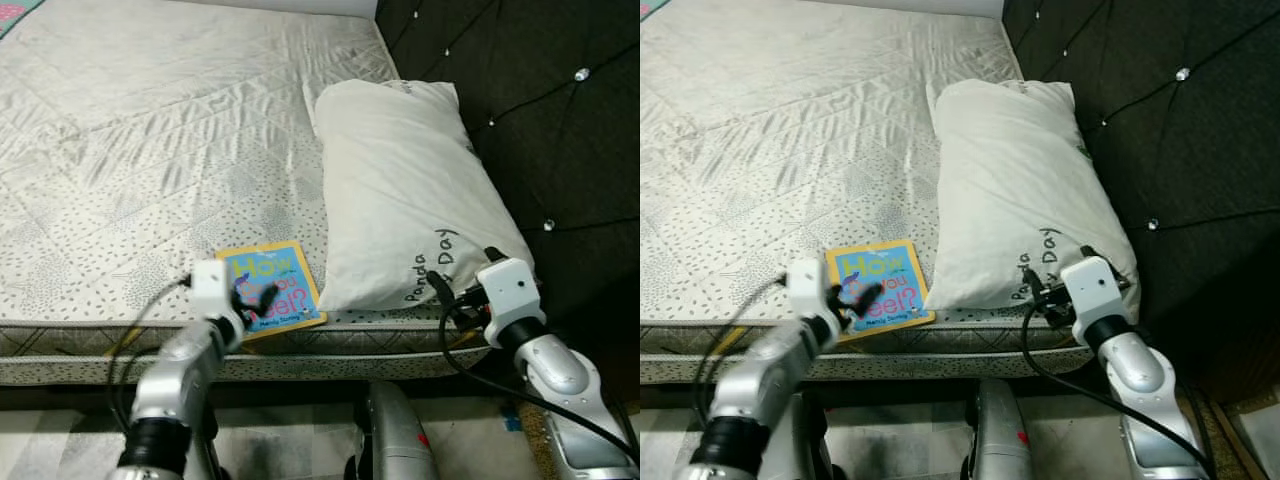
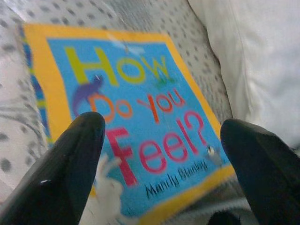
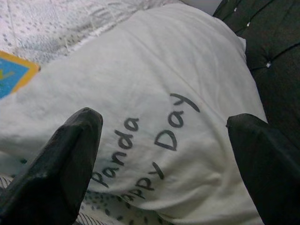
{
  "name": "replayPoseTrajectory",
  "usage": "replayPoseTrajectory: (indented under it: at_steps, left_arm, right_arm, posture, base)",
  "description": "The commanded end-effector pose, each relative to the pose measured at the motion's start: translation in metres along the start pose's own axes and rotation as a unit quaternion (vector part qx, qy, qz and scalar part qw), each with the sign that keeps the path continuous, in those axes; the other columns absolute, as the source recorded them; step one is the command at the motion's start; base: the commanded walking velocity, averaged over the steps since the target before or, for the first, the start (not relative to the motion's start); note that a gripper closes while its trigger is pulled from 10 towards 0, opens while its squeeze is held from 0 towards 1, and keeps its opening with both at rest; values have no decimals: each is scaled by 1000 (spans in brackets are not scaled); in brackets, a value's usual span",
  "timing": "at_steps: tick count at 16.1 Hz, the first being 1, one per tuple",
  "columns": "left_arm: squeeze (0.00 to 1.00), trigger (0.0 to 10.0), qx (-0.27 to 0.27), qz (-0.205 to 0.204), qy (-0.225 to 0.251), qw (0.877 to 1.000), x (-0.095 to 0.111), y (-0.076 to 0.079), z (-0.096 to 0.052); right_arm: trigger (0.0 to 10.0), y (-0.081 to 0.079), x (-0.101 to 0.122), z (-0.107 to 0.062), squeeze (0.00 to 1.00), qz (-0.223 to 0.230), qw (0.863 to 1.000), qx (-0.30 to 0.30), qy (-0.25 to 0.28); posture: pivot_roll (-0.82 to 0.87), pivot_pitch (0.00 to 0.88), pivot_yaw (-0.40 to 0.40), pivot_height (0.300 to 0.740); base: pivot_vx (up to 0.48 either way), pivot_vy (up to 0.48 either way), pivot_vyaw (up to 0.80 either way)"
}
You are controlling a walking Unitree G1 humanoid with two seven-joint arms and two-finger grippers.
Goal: Clean up the room
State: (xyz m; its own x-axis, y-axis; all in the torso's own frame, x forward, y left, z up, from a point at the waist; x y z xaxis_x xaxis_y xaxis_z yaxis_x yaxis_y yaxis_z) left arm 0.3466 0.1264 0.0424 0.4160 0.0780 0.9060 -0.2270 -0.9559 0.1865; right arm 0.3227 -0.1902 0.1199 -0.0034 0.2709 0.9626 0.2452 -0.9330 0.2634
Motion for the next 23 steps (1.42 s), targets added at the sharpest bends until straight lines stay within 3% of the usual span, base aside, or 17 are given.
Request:
replayPoseTrajectory:
  at_steps: [1,7,11,13,15,18,19,20,23]
  left_arm:
    - [1000,10000,-7,14,-16,1000,-7,10,-1]
    - [1000,10000,-86,87,-46,991,-21,63,9]
    - [1000,10000,-98,110,-53,988,-28,79,3]
    - [1000,10000,-60,105,-31,992,-20,71,-4]
    - [1000,10000,-5,101,-7,995,-14,52,-18]
    - [1000,10000,40,62,-23,997,-24,33,-30]
    - [820,10000,47,50,-32,997,-28,29,-31]
    - [467,10000,61,35,-37,997,-30,23,-33]
    - [447,10000,78,30,-42,996,-31,16,-38]
  right_arm:
    - [10000,-1,0,1,0,-1,1000,0,0]
    - [10000,-2,2,4,0,-1,1000,-1,5]
    - [10000,-3,1,5,0,0,1000,1,6]
    - [10000,-4,2,6,0,0,1000,2,7]
    - [10000,-4,2,7,0,0,1000,3,8]
    - [10000,-8,2,10,0,2,1000,6,10]
    - [10000,-9,2,11,0,2,1000,8,10]
    - [10000,-11,4,12,0,3,1000,10,13]
    - [10000,-8,6,13,0,2,1000,9,17]
  posture:
    - [-240,107,-105,572]
    - [-245,107,-100,572]
    - [-250,101,-94,572]
    - [-243,98,-94,572]
    - [-232,97,-94,572]
    - [-232,97,-94,572]
    - [-232,97,-94,572]
    - [-218,97,-93,572]
    - [-218,97,-93,572]
  base:
    - [0,0,0]
    - [0,0,0]
    - [0,0,0]
    - [0,0,0]
    - [0,0,0]
    - [0,0,0]
    - [0,0,0]
    - [0,0,0]
    - [0,0,0]
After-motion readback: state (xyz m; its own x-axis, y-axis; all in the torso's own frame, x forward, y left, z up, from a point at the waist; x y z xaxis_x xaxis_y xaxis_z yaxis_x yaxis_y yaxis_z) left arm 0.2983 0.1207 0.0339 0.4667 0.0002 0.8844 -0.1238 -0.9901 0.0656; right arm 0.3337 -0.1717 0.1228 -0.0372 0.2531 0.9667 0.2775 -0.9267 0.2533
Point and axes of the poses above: a point about 5 cm out from each wrist's last joint towards the gripper, its own z axis pointing out of the wrist towards the gripper, its own x axis along the axis of the wrist's last joint, y = z × x, the point moved 5 cm from there along z, pointing out of the wrist towards the gripper, and after that the axes turned 6 degrees about z, right-handed, at the moved point
